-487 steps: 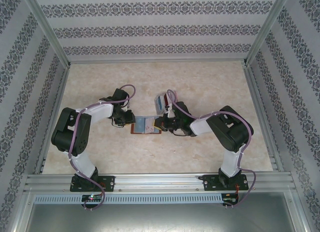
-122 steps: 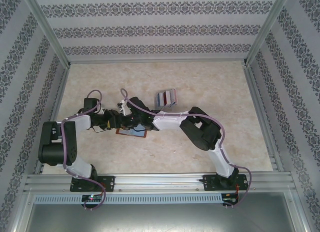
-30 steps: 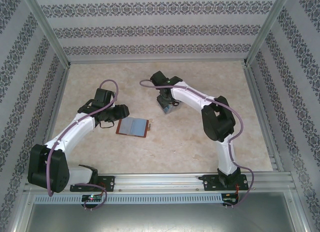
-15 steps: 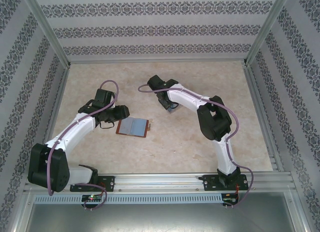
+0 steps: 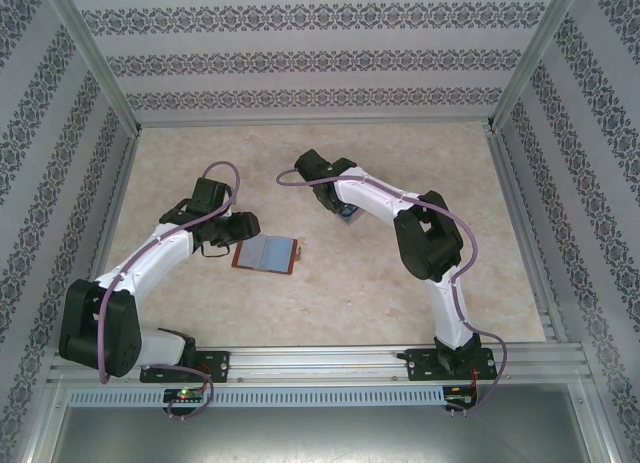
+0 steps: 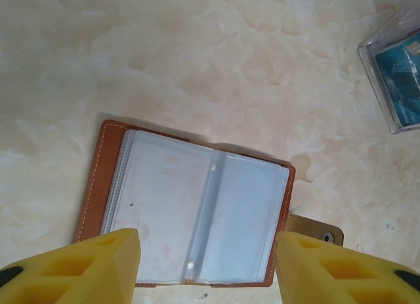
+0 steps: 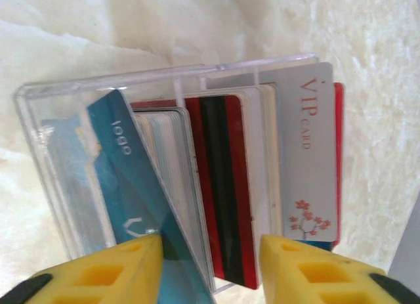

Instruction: Put the credit cards into the card holder

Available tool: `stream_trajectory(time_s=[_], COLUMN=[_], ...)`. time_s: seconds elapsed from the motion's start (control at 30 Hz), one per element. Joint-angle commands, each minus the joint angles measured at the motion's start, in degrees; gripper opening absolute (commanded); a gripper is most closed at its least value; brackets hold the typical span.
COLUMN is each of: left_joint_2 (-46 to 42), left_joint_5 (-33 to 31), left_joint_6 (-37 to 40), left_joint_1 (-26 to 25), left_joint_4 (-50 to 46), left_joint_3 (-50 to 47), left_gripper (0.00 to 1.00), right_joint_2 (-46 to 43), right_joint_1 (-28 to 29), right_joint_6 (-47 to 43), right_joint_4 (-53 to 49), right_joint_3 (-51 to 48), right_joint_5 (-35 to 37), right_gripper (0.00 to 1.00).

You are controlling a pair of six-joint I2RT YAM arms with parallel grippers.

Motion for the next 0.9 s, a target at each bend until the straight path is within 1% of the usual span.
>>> stream_trajectory(time_s=[0.0, 0.07, 0.2, 0.3, 0.33, 0.5, 0.63, 0.77, 0.87], left_joint_2=[1.18, 1.66, 2.88, 3.31, 3.59, 3.96, 4.34, 4.6, 4.68], left_joint_5=[1.28, 1.48, 2.19, 2.39, 2.44, 2.59, 3.5, 5.19, 5.08], left_joint_6=[0.07, -0.02, 0.02, -0.02, 0.15, 0.49, 0.52, 0.22, 0.67], left_joint_1=[-0.3, -0.32, -0.28, -0.32, -0.32, -0.32, -0.32, -0.23, 0.01], left_joint_4=[1.44, 2.02, 1.85, 2.18, 1.99, 1.32, 0.8, 1.03, -0.94], left_joint_3=[0.27, 0.06, 0.63, 0.68, 1.0, 1.86, 2.69, 2.71, 3.32], left_gripper=[0.57, 0.57, 0.56, 0.56, 0.56, 0.56, 0.56, 0.56, 0.56], right_joint_2=[0.14, -0.49, -1.48, -2.0, -2.21, -4.79, -8.25, -11.89, -14.62], right_joint_1=[-0.84, -1.11, -1.32, -1.31, -1.33, -1.62, -3.12, -5.28, -6.22], right_joint_6=[0.26, 0.64, 1.13, 1.07, 1.16, 1.45, 2.55, 4.25, 5.7], right_joint_4=[-1.31, -1.32, -1.59, -1.73, -2.14, -3.35, -3.18, -2.18, -1.68], right_joint_3=[0.7, 0.27, -0.32, -0.66, -0.57, -0.85, -2.14, -4.23, -6.39], right_joint_5=[-1.4, -2.78, -4.1, -4.6, -4.68, -7.76, -14.12, -22.25, -26.3], right_gripper=[0.34, 0.27, 0.22, 0.15, 0.11, 0.04, 0.01, 0.01, 0.01])
